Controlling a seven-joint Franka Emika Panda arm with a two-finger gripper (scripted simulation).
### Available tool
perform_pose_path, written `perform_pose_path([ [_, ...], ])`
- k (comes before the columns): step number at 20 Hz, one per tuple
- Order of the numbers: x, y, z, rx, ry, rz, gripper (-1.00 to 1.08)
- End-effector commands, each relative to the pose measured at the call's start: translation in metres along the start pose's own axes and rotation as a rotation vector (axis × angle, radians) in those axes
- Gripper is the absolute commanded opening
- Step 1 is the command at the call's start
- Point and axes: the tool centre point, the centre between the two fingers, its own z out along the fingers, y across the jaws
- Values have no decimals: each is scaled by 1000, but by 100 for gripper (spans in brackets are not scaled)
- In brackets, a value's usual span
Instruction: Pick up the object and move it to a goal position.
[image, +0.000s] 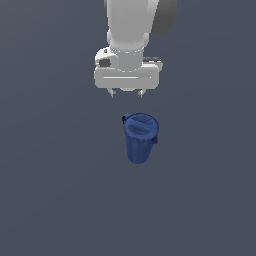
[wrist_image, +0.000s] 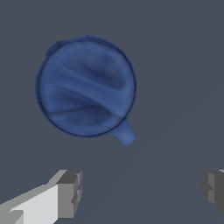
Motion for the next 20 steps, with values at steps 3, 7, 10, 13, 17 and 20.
perform_pose_path([
  [3,0,0,0,1,2,-2,28],
  [7,1,0,-3,5,22,-14,28],
  [10,3,0,-8,12,49,-31,28],
  [13,5,0,-14,22,87,-55,28],
  [17,9,0,-26,39,156,-97,28],
  [20,12,1,-36,55,221,-134,28],
])
